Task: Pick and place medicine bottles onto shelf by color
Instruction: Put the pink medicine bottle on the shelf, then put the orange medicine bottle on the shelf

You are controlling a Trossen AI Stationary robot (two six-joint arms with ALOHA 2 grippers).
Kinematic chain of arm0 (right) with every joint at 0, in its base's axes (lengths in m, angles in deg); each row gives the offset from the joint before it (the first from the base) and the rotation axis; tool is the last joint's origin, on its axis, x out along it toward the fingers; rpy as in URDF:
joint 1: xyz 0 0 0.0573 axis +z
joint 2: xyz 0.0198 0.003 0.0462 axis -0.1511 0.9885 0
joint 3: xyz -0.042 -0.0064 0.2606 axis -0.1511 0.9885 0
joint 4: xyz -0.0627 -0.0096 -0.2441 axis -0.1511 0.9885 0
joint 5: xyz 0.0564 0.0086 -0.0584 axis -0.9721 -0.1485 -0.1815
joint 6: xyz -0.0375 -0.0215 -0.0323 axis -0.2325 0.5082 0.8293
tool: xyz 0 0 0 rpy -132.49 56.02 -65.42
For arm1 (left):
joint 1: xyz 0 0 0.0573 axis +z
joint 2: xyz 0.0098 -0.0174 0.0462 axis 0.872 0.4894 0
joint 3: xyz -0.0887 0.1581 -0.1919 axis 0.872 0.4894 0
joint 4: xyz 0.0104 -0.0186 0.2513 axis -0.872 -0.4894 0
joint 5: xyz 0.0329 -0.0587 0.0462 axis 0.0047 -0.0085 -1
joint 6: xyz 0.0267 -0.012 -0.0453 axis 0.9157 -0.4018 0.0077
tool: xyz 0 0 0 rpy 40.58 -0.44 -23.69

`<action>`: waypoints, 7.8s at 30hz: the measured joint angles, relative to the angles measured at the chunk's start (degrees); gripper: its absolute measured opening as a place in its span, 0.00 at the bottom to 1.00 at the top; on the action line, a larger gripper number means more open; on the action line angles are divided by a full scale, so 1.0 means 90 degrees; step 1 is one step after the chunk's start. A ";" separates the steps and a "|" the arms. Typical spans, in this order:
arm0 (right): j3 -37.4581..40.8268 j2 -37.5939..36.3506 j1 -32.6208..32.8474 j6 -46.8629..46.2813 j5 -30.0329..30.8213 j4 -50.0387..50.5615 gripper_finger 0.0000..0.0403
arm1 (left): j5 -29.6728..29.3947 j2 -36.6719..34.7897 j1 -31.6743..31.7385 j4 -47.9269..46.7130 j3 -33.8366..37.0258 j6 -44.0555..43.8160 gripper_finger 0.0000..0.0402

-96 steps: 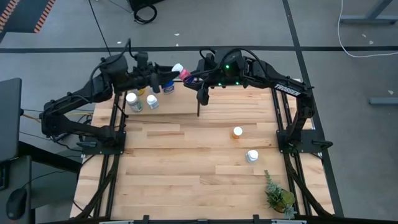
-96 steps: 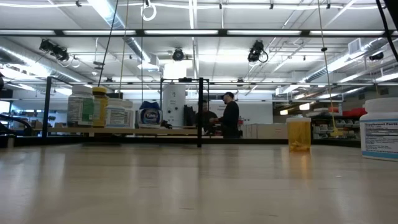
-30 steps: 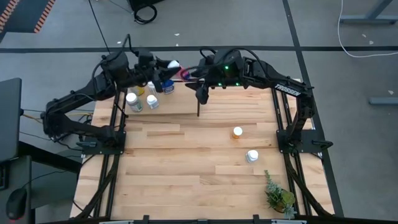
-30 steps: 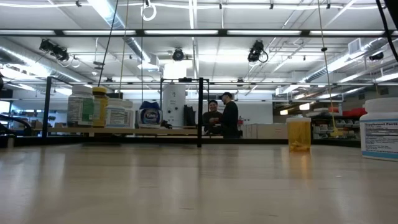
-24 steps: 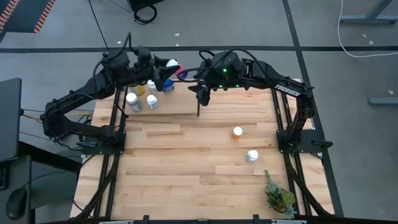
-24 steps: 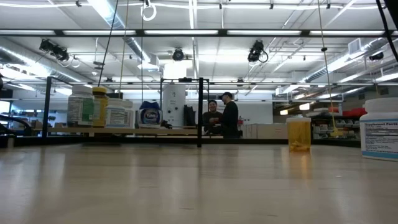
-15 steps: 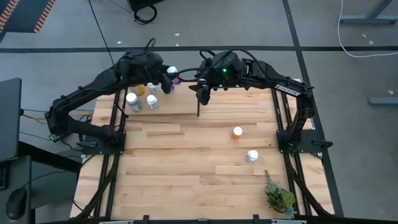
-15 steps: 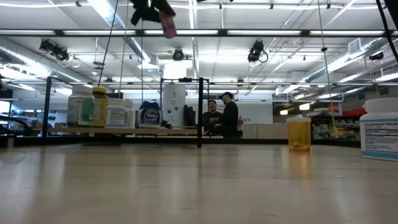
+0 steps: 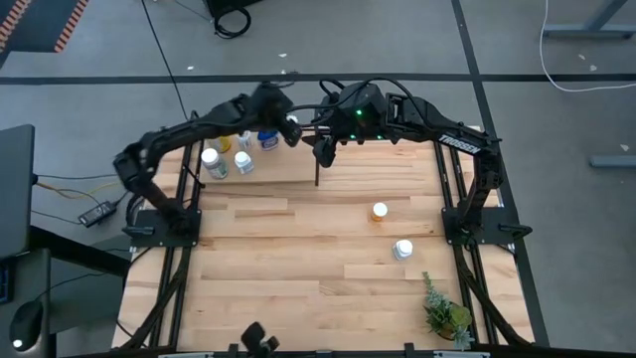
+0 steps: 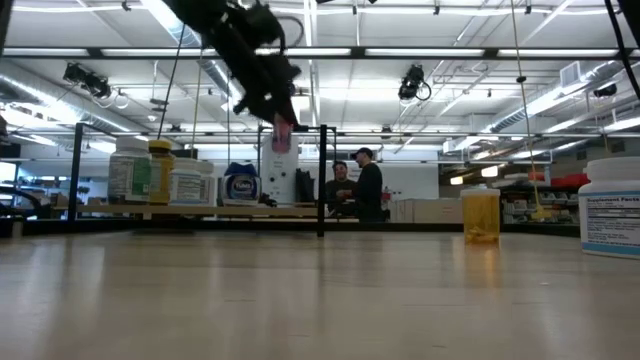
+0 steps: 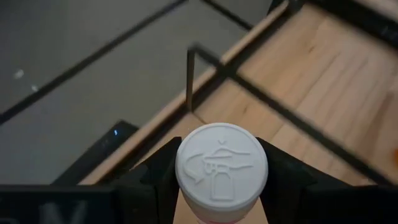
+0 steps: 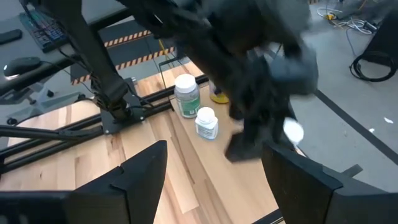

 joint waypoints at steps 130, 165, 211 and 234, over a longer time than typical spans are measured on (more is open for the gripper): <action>0.6205 -0.0345 -0.0160 -0.4676 -0.1570 0.1536 0.76 | -0.0776 -0.3373 -0.3622 -0.0594 0.1613 -0.1907 0.48; 0.5365 -0.0342 0.0147 -0.4344 -0.1872 0.0524 0.48 | -0.1206 -0.3365 -0.3617 -0.0587 0.1613 -0.1907 0.47; 0.7104 -0.0345 0.0772 0.3069 -0.1241 -0.0683 0.67 | -0.1208 -0.3365 -0.3665 -0.0633 0.1613 -0.2395 0.44; 0.7551 -0.0354 0.0777 0.1961 -0.1243 -0.1875 0.52 | -0.1210 -0.3356 -0.3663 -0.0627 0.1613 -0.2534 0.43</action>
